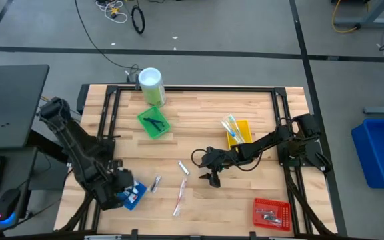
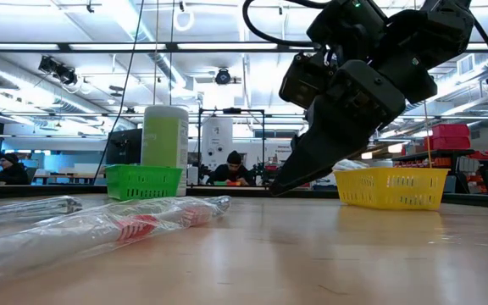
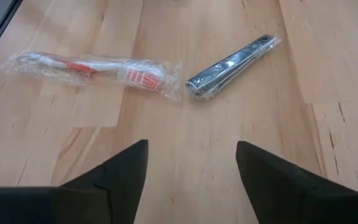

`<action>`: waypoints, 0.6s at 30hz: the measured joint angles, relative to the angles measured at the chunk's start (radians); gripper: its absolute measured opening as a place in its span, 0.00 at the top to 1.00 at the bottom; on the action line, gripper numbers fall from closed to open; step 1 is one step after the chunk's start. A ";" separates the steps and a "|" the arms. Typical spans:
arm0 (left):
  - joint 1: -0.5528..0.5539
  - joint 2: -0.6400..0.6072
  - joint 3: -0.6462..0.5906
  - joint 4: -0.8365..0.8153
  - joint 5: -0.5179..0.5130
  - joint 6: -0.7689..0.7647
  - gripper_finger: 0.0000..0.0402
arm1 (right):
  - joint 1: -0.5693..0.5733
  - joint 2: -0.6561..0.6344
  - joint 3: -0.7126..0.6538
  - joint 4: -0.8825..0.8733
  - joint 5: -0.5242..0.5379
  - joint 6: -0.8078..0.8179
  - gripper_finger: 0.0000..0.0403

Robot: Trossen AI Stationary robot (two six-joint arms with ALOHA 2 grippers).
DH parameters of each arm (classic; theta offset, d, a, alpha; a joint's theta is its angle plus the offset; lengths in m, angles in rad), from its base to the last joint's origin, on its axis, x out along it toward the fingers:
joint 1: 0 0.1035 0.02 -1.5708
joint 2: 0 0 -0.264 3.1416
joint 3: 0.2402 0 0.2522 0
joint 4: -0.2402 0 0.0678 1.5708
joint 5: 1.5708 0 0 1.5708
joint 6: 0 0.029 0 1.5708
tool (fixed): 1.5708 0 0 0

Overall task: Pick & Place Travel size toiletries
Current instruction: Put the toothpaste into the blue bin

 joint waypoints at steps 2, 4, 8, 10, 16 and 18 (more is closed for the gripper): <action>-0.016 0.000 -0.033 0.001 0.037 0.065 0.99 | 0.000 0.000 0.000 0.000 0.000 0.000 0.36; -0.019 0.000 -0.067 0.000 0.070 0.117 0.99 | 0.000 0.000 0.000 0.002 0.000 0.000 0.35; -0.009 0.000 -0.110 0.004 0.095 0.129 0.98 | 0.000 0.000 0.000 0.013 0.054 0.018 0.36; 0.008 0.000 -0.118 0.006 0.095 0.099 0.97 | 0.000 0.000 0.000 0.013 0.075 0.033 0.36; 0.025 0.001 -0.118 0.077 0.089 0.024 0.89 | -0.001 0.000 -0.001 0.055 0.128 0.100 0.33; 0.025 0.001 -0.118 0.098 0.104 0.037 0.85 | -0.001 0.000 -0.001 0.099 0.145 0.142 0.31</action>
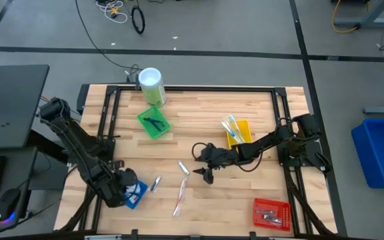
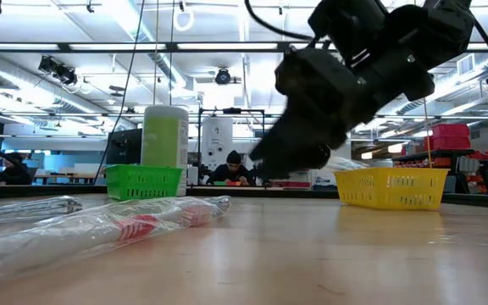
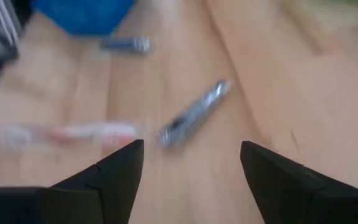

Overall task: Pick & Place Travel size toiletries
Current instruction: Put the toothpaste into the blue bin, then put the right nail cutter into the red bin

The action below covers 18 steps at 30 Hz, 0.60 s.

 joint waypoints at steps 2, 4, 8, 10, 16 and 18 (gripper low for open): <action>-0.002 0.000 0.000 0.005 0.017 0.027 0.80 | 0.002 0.000 0.000 0.053 0.027 0.033 0.30; -0.003 0.000 0.000 0.002 0.020 0.058 0.76 | 0.007 0.000 0.000 0.097 0.049 0.040 0.29; -0.003 0.000 0.000 0.004 -0.070 0.108 0.70 | 0.019 0.000 0.000 0.131 0.121 0.033 0.30; -0.003 0.000 0.000 0.006 -0.153 0.109 0.68 | 0.021 0.000 0.000 0.126 0.141 0.034 0.31; -0.003 0.000 0.001 0.070 -0.342 0.149 0.67 | 0.022 0.027 0.042 0.114 0.111 0.033 0.37; -0.003 0.000 0.016 0.078 -0.383 0.178 0.68 | 0.025 0.054 0.091 0.074 0.076 0.021 0.37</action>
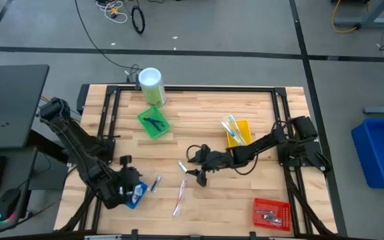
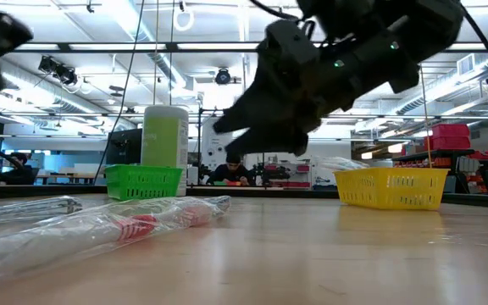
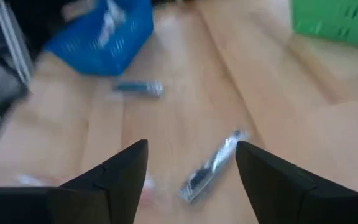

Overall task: Pick & Place Travel size toiletries
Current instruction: Put the right nail cutter into the red bin

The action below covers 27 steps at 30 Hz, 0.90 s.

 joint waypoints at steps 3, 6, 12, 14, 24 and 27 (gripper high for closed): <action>0.002 -0.001 0.037 0.002 -0.076 0.033 0.68 | 0.008 0.037 0.070 -0.110 0.003 -0.034 0.38; 0.003 -0.001 0.073 0.012 -0.231 0.078 0.68 | 0.014 0.066 0.127 -0.161 0.035 -0.056 0.37; 0.013 -0.002 0.083 0.149 -0.487 0.233 0.68 | 0.014 0.140 0.165 -0.195 0.070 -0.052 0.36; 0.019 -0.001 0.083 0.196 -0.482 0.291 0.68 | 0.012 0.153 0.168 -0.196 0.078 -0.011 0.37; 0.033 -0.001 0.083 0.315 -0.482 0.434 0.68 | 0.021 0.187 0.170 -0.207 0.086 -0.104 0.44; 0.035 -0.001 0.083 0.316 -0.480 0.441 0.68 | 0.020 0.195 0.170 -0.202 0.084 -0.103 0.46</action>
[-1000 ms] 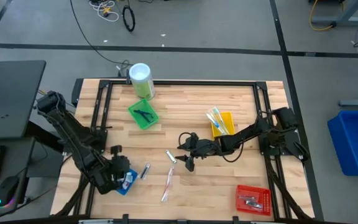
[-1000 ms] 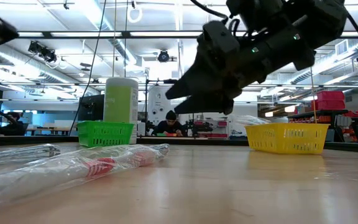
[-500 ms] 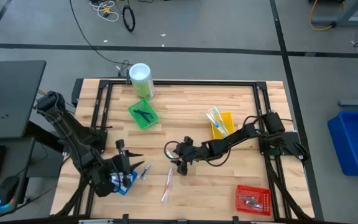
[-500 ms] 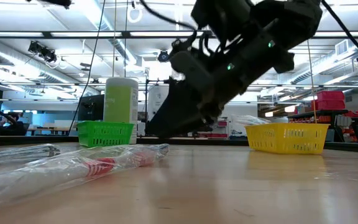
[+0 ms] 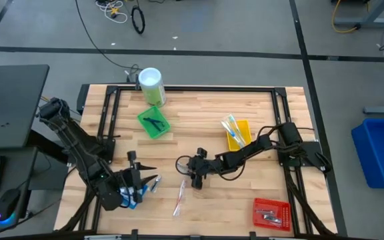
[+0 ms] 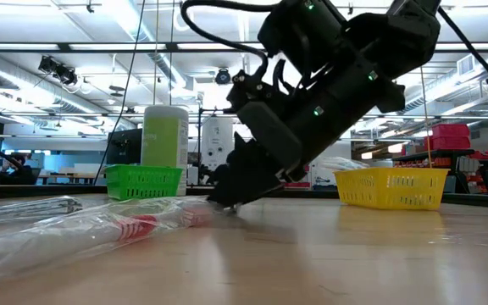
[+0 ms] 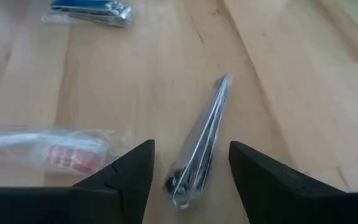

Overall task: Pick & Place Travel size toiletries
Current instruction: Put the right nail cutter into the red bin

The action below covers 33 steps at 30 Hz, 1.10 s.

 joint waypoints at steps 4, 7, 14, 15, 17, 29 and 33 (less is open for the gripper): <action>0.002 0.000 0.000 -0.001 0.005 -0.003 0.68 | -0.004 -0.001 0.000 -0.004 0.002 0.000 0.51; 0.002 0.000 0.000 -0.001 0.017 -0.004 0.68 | -0.009 -0.001 0.000 -0.008 0.009 0.017 0.59; 0.002 0.000 0.000 -0.001 0.020 -0.006 0.68 | -0.026 -0.003 0.000 -0.017 -0.004 0.045 0.82; 0.002 0.000 0.000 -0.001 0.021 -0.006 0.68 | -0.029 -0.003 0.000 -0.017 -0.014 0.045 0.84; 0.002 0.000 0.000 -0.001 0.025 -0.006 0.68 | -0.030 -0.008 0.000 -0.024 -0.025 0.045 0.85; 0.009 0.000 -0.001 -0.002 0.016 -0.006 0.68 | 0.023 -0.375 0.034 -0.778 -0.074 0.039 0.83; 0.038 0.000 -0.001 0.010 -0.004 -0.027 0.68 | 0.080 -0.545 0.036 -0.988 -0.179 0.110 0.83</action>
